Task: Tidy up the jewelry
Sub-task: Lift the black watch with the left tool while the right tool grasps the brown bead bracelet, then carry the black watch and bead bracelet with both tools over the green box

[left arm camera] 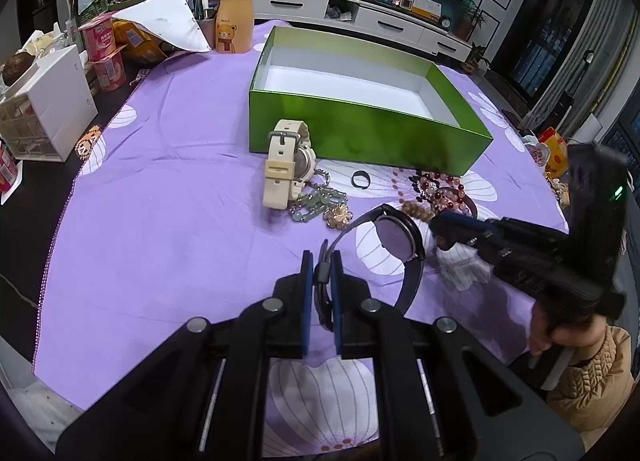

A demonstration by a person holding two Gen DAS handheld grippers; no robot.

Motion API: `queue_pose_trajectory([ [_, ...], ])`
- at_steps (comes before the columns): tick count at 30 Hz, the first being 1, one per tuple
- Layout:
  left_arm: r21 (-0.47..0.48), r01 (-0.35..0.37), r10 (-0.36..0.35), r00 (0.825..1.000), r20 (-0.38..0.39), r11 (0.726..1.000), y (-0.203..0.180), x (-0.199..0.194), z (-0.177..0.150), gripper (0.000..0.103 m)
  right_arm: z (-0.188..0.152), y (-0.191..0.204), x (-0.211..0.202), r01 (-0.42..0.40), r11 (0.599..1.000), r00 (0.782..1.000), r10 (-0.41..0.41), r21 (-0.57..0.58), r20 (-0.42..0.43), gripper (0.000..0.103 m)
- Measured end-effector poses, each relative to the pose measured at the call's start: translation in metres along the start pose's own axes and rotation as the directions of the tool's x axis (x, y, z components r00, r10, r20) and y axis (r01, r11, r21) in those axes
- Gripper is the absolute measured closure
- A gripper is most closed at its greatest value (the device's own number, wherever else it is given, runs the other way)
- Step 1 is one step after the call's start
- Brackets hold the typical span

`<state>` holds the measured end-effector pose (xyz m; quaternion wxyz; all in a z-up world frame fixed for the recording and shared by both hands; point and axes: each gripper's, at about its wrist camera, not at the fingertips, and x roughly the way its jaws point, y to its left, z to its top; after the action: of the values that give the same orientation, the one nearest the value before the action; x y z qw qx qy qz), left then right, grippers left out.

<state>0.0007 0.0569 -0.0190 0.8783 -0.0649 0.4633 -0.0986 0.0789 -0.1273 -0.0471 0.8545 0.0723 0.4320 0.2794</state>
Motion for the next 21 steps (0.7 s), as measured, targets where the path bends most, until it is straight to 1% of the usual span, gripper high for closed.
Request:
queue_pose_trajectory([
  [1, 0.002, 0.001, -0.001, 1.000, 0.001, 1.000, -0.001, 0.000, 0.000, 0.095, 0.003, -0.003, -0.007, -0.036, 0.999, 0.999, 0.035, 0.031, 0.019, 0.093],
  [3, 0.005, 0.003, -0.003, 1.000, 0.005, 1.000, -0.003, -0.001, 0.002, 0.095, 0.008, -0.006, -0.016, -0.081, 0.994, 0.996, 0.078, 0.068, 0.047, 0.093],
  [6, 0.009, 0.009, -0.009, 1.000, 0.013, 1.000, -0.006, -0.003, 0.004, 0.095, 0.014, -0.008, -0.030, -0.125, 0.988, 0.989, 0.117, 0.095, 0.086, 0.093],
  [10, 0.022, 0.013, -0.014, 1.000, 0.027, 1.000, -0.011, -0.007, 0.011, 0.095, 0.022, -0.005, -0.047, -0.159, 0.982, 0.981, 0.146, 0.099, 0.130, 0.093],
  [17, 0.055, 0.019, -0.022, 0.998, 0.064, 0.998, -0.024, -0.011, 0.032, 0.095, 0.033, -0.007, -0.072, -0.159, 0.983, 0.971, 0.139, 0.090, 0.195, 0.093],
  [21, 0.079, 0.019, -0.026, 0.996, 0.089, 0.997, -0.032, -0.013, 0.047, 0.095, 0.042, -0.014, -0.085, -0.141, 0.985, 0.967, 0.116, 0.096, 0.227, 0.093],
])
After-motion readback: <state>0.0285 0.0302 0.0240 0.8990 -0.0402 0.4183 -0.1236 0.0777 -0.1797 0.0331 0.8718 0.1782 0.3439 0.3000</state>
